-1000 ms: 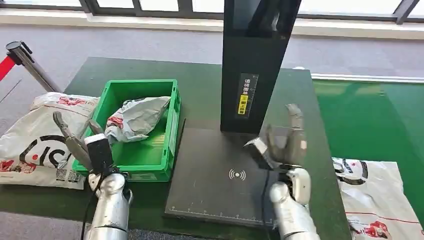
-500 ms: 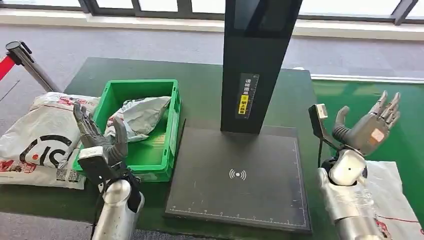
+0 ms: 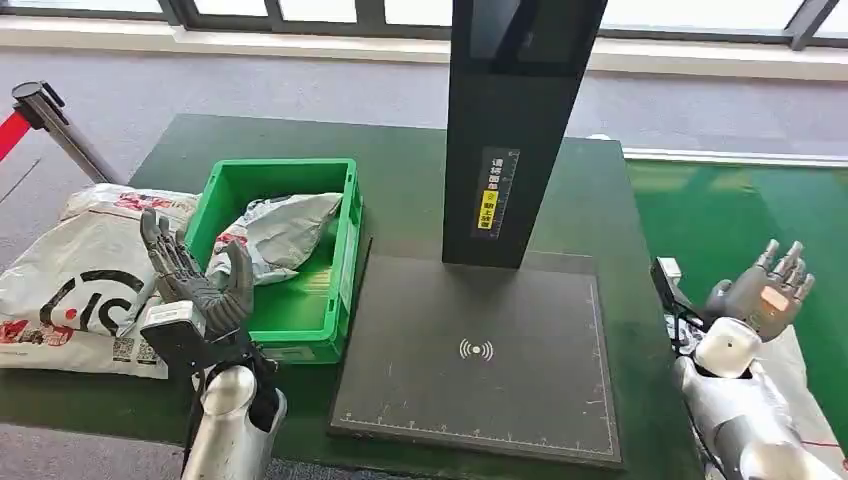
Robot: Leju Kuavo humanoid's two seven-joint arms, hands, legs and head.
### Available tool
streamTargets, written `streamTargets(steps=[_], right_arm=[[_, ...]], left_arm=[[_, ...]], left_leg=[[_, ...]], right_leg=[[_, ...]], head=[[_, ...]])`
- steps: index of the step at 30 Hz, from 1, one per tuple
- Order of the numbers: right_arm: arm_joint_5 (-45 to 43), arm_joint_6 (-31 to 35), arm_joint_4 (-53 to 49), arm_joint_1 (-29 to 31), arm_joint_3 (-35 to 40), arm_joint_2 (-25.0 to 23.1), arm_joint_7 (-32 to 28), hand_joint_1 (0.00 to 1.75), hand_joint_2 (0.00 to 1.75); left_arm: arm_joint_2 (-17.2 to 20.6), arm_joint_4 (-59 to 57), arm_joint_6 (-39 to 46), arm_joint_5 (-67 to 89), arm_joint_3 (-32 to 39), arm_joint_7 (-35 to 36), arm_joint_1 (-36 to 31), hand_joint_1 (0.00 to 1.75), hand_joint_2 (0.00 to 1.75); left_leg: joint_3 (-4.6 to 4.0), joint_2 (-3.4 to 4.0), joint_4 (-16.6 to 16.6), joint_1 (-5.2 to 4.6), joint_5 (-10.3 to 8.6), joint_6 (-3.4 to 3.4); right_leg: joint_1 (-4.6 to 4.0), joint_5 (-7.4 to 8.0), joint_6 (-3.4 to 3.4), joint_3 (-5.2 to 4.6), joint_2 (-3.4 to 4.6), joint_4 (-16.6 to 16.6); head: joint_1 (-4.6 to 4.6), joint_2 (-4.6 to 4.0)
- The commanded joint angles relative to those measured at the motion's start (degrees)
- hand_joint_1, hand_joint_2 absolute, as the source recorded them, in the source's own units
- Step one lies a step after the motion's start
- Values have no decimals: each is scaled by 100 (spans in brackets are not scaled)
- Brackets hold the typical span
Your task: Moved the parcel from conveyor to table for the left to box.
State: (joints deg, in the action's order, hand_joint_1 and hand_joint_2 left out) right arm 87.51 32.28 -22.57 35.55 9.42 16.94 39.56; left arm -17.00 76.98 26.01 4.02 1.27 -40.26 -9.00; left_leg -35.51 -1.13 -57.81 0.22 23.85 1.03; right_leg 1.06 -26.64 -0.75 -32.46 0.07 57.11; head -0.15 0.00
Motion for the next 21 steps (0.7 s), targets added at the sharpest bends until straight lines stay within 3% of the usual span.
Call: streamTargets(steps=[1, 8, 18, 21], right_arm=[[-386, -293, 1039, 280, -490, -104, -181, 0, 175], [-670, -655, 1097, 269, -1023, -55, 42, 0, 175], [-670, -655, 1097, 269, -1023, -55, 42, 0, 175], [-891, -1173, 1236, 290, -1402, 6, 44, 0, 175]], left_arm=[[7, -274, 15, 41, 2, 26, 311, 0, 175], [86, -358, 96, 69, -138, 26, 344, 0, 175], [86, -358, 96, 69, -138, 26, 344, 0, 175], [92, -409, 93, 76, -139, 26, 332, 0, 175]], left_leg=[[29, 18, 14, -4, 8, -1], [19, 17, 10, -5, 5, -3], [25, 30, 13, -2, 8, -3], [19, 26, 9, -3, 7, -3]], right_leg=[[1, -3, 5, 23, 10, -14], [4, -4, 4, 11, 7, -9], [11, -3, 7, 15, 16, -13], [13, -3, 4, 9, 15, -8]], head=[[0, 0], [0, 0], [2, 0], [0, 0]])
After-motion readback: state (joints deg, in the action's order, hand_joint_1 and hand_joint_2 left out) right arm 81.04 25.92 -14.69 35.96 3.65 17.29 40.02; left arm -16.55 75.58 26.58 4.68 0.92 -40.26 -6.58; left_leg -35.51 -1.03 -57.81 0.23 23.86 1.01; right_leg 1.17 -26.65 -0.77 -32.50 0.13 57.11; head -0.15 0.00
